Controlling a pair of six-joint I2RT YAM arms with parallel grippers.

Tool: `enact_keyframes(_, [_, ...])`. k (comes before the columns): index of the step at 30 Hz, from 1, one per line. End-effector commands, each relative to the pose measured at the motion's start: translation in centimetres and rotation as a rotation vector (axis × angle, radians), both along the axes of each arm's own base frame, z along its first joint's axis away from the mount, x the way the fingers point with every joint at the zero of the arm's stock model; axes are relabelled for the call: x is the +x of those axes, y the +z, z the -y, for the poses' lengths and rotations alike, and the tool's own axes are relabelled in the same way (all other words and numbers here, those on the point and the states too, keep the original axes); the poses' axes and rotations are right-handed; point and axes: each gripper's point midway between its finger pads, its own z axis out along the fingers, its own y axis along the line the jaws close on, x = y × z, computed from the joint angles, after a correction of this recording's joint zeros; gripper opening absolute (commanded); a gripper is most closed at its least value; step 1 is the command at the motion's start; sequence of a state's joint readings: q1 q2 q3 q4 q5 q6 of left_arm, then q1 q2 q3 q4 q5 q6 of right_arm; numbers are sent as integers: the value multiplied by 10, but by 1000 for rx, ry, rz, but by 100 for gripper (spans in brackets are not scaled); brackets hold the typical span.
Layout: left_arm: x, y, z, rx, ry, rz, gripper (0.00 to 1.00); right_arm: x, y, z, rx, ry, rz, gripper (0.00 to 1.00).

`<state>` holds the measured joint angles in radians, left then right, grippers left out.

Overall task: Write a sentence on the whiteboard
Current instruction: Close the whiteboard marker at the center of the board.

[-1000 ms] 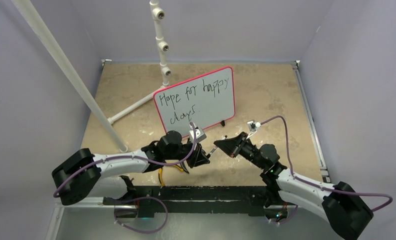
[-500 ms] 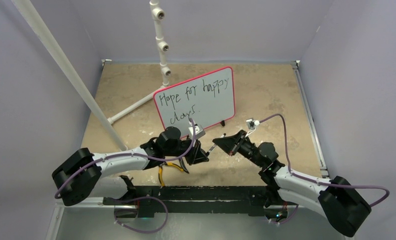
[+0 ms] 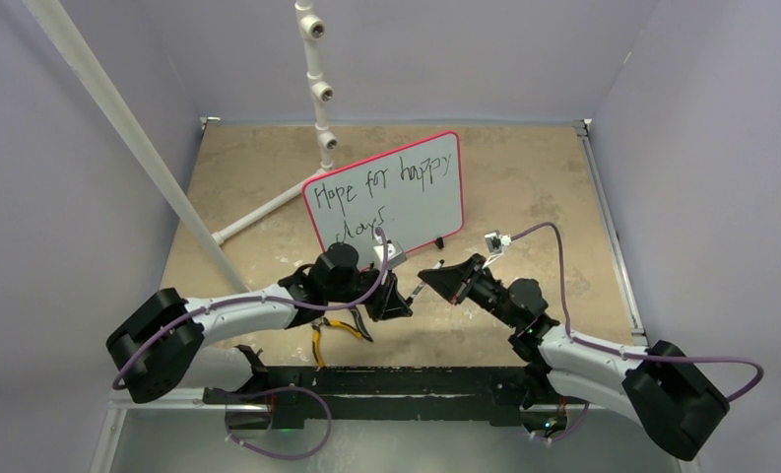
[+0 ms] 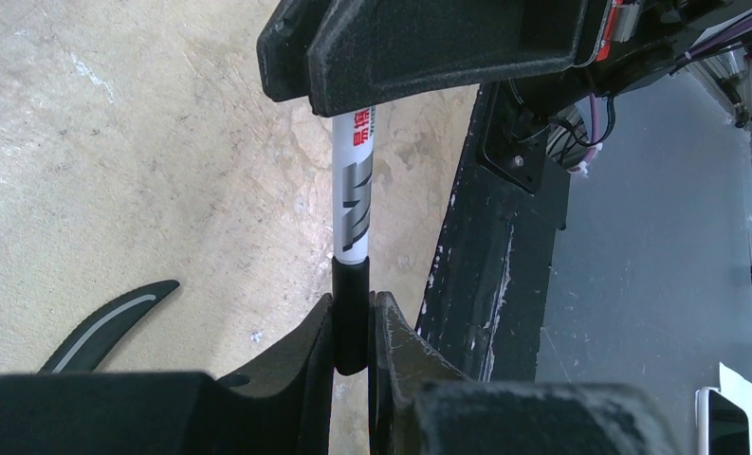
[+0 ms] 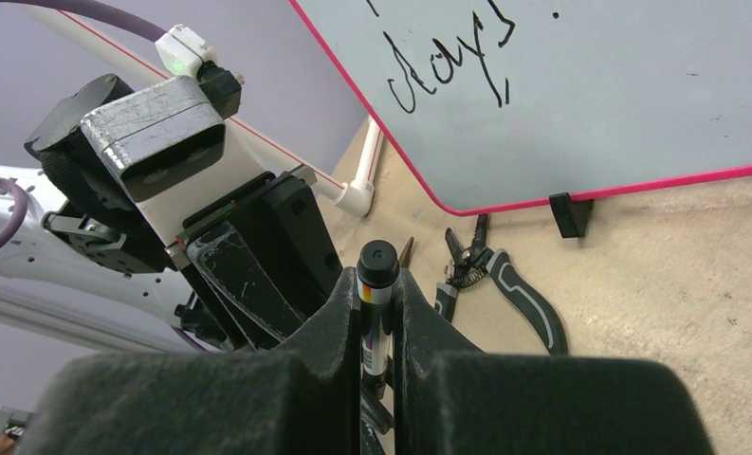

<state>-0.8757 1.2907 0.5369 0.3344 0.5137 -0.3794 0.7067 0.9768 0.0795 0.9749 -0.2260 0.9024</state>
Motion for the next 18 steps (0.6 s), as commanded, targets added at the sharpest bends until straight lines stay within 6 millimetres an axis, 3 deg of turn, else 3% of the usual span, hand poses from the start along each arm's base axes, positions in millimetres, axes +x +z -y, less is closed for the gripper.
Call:
enact_keyframes(1, [64,179,30,-465,125,428,0,-82,-61,-19,-157,383,-196,0])
enact_keyframes(18, [81,198,24,-487,187,552,0,-93,-77,-21,-211,418,-302,0])
